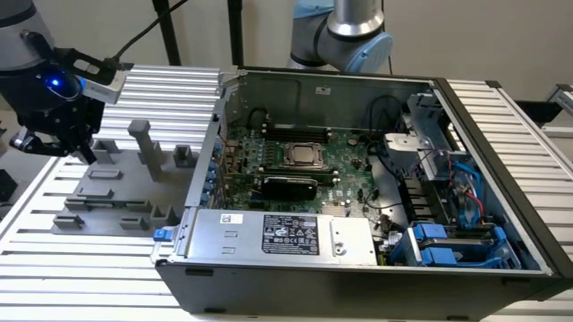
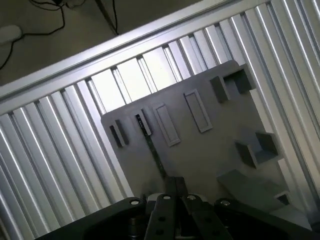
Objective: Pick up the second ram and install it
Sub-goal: 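Pick up the second ram and move it above second insertion slot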
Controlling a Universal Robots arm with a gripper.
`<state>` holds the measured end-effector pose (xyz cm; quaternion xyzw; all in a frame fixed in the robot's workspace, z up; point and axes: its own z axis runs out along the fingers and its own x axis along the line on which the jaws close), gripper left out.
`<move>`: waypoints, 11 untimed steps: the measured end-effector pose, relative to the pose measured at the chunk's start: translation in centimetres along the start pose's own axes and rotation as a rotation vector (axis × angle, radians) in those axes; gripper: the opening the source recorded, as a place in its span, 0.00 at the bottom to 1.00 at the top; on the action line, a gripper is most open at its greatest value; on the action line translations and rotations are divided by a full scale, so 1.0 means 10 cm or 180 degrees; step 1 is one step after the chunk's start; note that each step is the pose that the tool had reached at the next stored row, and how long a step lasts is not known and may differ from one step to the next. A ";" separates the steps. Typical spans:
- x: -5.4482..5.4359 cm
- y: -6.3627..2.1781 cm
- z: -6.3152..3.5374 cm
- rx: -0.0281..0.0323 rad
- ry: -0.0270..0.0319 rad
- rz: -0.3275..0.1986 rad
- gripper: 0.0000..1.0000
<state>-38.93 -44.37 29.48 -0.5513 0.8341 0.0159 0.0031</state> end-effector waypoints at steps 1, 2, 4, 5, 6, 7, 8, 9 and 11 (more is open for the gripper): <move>0.00 0.000 0.002 0.0014 0.0002 -0.0049 0.00; 0.00 -0.001 0.005 0.0029 0.0005 -0.0096 0.00; 0.00 -0.001 0.011 0.0061 0.0009 -0.0193 0.00; 0.00 -0.001 0.013 0.0076 0.0012 -0.0240 0.00; 0.00 -0.001 0.015 0.0091 0.0015 -0.0286 0.00; 0.00 -0.002 0.016 0.0095 0.0023 -0.0334 0.00; 0.00 -0.002 0.020 0.0097 0.0030 -0.0381 0.00; 0.00 -0.002 0.024 0.0098 0.0036 -0.0426 0.00; 0.00 -0.002 0.032 0.0101 0.0047 -0.0524 0.00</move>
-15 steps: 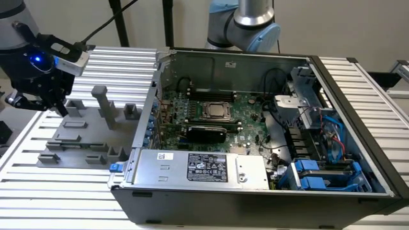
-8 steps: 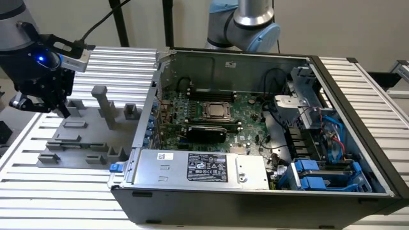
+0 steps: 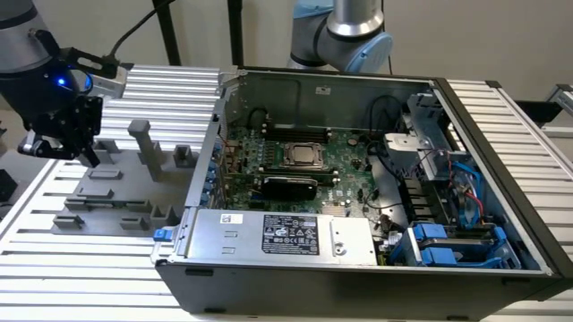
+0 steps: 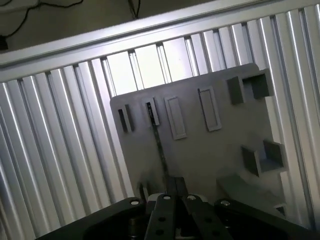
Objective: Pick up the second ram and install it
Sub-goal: 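Pick up the second ram and move it above second insertion slot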
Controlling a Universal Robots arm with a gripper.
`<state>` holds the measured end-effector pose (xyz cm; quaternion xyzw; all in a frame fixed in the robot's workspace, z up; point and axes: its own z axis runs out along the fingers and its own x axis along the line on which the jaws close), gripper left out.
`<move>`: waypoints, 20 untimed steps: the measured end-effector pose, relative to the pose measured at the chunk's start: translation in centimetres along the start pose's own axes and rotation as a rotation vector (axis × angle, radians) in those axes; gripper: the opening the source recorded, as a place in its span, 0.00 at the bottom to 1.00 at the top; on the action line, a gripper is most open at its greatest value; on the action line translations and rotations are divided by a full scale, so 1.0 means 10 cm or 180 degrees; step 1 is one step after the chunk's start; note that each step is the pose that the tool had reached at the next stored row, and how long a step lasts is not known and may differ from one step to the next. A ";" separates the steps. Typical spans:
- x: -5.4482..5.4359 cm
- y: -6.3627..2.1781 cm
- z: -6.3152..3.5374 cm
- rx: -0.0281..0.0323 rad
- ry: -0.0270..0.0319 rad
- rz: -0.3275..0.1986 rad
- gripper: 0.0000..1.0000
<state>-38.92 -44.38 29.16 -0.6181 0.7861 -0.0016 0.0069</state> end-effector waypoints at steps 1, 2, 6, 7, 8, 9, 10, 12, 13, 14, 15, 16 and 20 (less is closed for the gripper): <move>0.00 0.000 0.004 0.0000 0.0004 -0.0049 0.00; 0.00 0.000 0.008 0.0001 0.0008 -0.0105 0.00; 0.00 0.001 0.028 0.0002 0.0016 -0.0318 0.00; 0.00 0.001 0.033 0.0002 0.0017 -0.0373 0.00; 0.00 0.001 0.038 0.0002 0.0019 -0.0428 0.00; 0.00 0.001 0.044 0.0002 0.0019 -0.0486 0.00; 0.00 0.001 0.050 0.0002 0.0020 -0.0537 0.00; 0.00 0.001 0.064 0.0001 0.0022 -0.0620 0.00; 0.00 0.001 0.073 0.0001 0.0024 -0.0645 0.00; 0.00 0.001 0.084 0.0001 0.0026 -0.0662 0.00; 0.00 0.001 0.098 0.0002 0.0028 -0.0671 0.00; 0.00 0.001 0.114 0.0002 0.0030 -0.0676 0.00; 0.01 0.001 0.160 -0.0027 0.0035 -0.0678 1.00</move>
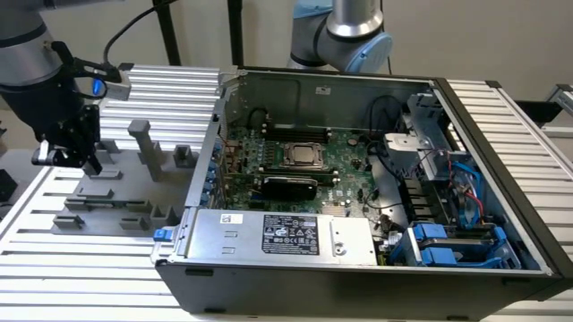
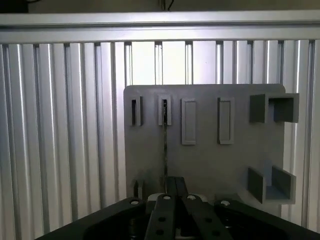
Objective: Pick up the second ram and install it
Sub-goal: 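Pick up the second ram and move it above second insertion slot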
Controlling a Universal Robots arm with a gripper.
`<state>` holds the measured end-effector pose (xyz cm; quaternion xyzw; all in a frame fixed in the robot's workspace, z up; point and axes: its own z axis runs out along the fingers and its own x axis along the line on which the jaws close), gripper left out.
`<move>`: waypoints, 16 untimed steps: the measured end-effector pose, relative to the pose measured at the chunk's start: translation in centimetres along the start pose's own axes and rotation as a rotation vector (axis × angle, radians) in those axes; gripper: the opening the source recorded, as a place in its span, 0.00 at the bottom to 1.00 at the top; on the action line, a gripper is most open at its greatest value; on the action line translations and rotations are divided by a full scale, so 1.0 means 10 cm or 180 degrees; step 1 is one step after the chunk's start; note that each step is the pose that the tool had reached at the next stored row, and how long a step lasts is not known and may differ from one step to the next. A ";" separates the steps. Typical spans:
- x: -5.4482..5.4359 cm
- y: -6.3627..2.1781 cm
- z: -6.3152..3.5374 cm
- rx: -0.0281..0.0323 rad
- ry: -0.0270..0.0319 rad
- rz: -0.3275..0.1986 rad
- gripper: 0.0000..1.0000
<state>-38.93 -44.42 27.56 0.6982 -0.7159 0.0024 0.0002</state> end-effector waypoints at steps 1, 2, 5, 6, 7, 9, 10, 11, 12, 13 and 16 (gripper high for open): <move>0.00 0.000 0.006 -0.0012 0.0000 0.0000 1.00; 0.00 0.000 0.013 -0.0022 0.0001 0.0000 1.00; 0.00 0.000 0.029 -0.0042 0.0003 -0.0001 1.00; 0.00 0.000 0.039 -0.0042 0.0003 -0.0001 1.00; 0.00 0.000 0.053 -0.0043 0.0003 -0.0001 1.00; 0.00 0.000 0.090 -0.0042 0.0003 -0.0002 1.00; 0.00 0.000 0.108 -0.0042 0.0003 -0.0003 1.00; 0.00 -0.001 0.125 -0.0042 0.0003 -0.0004 1.00; 0.00 -0.001 0.144 -0.0042 0.0003 -0.0004 1.00; 0.00 0.000 0.162 -0.0042 0.0003 -0.0005 1.00; 0.00 0.000 0.216 -0.0042 0.0003 -0.0007 1.00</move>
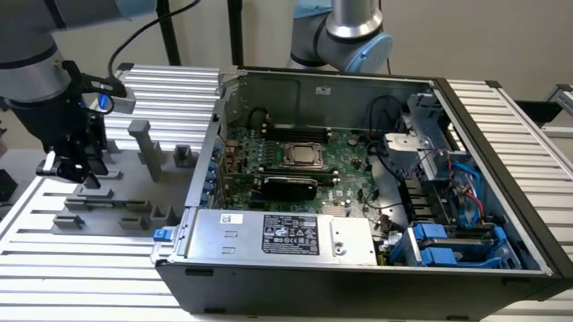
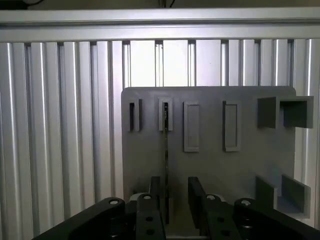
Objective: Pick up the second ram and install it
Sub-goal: 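Pick up the second ram and move it above second insertion slot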
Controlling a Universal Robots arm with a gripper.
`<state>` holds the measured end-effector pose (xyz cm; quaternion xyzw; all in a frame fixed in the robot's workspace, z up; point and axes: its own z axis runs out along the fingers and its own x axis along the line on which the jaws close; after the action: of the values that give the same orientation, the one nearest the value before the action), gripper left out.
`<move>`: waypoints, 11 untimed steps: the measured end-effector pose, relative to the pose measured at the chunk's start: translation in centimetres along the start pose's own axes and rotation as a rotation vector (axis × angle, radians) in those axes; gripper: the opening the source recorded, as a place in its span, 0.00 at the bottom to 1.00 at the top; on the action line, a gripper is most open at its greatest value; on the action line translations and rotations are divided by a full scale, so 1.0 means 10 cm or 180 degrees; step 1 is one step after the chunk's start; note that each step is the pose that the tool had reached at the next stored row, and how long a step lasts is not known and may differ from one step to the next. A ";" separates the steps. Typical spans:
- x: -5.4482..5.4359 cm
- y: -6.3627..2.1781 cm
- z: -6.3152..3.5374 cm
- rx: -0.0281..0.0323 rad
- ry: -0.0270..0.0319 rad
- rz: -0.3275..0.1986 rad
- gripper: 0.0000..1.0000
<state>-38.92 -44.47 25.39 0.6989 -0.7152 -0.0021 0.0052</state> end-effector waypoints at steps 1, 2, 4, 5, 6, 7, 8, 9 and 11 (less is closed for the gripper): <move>0.00 0.000 0.019 0.0000 0.0000 0.0000 1.00; 0.00 0.000 0.037 0.0000 0.0000 -0.0001 1.00; 0.00 -0.001 0.073 0.0000 0.0000 -0.0002 1.00; 0.00 -0.001 0.090 0.0000 0.0000 -0.0002 1.00; 0.00 -0.001 0.109 0.0000 0.0000 -0.0003 1.00; 0.00 -0.001 0.129 0.0000 0.0000 -0.0005 1.00; 0.00 0.000 0.146 0.0000 0.0000 -0.0006 1.00; 0.00 -0.001 0.164 0.0000 0.0000 -0.0007 1.00; 0.00 -0.001 0.201 0.0000 0.0000 -0.0010 1.00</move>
<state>-38.93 -44.46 23.39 0.7000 -0.7142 -0.0021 0.0052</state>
